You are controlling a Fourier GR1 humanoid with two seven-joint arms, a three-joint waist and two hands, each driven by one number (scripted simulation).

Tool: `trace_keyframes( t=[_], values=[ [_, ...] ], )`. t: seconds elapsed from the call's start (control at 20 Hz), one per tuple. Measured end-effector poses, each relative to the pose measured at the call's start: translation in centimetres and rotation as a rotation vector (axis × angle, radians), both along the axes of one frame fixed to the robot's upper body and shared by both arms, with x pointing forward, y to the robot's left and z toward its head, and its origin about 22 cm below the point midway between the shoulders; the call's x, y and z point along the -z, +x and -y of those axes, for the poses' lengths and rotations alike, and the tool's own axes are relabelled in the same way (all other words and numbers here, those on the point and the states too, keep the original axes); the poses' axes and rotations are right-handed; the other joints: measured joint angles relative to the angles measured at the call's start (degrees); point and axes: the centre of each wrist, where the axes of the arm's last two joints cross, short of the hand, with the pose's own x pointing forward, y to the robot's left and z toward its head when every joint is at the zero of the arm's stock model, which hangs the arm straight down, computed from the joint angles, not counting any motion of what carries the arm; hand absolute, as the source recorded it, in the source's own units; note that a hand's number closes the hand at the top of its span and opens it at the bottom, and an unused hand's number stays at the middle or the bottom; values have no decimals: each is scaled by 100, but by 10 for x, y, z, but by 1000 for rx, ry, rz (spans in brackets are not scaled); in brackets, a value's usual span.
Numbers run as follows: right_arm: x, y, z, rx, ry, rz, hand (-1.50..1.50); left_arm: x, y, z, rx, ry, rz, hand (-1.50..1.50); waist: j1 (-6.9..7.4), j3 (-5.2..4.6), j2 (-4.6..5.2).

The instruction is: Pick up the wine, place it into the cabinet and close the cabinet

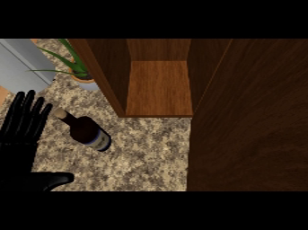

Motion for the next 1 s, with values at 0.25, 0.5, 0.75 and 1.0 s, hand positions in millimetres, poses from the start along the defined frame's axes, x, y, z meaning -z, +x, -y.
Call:
trace_keyframes(
  t=[0.25, 0.5, 0.75, 1.0],
  values=[
    [-3, 1, -1, 3, 2, -3, -150, 24, 9, -1, -19, 15, -2, -150, -2, 1, 0],
    [-4, 1, -3, 1, 4, 0, -150, 43, 14, -9, -24, 14, -17, -150, 2, 0, 0],
    [-5, 1, 1, 14, -2, 0, -150, 65, 17, -14, -21, 19, -29, -150, -8, 1, -2],
    [-3, 0, -3, -4, 2, -11, -150, 82, 27, -15, 5, 19, -30, -150, -12, 1, 0]
  ],
)
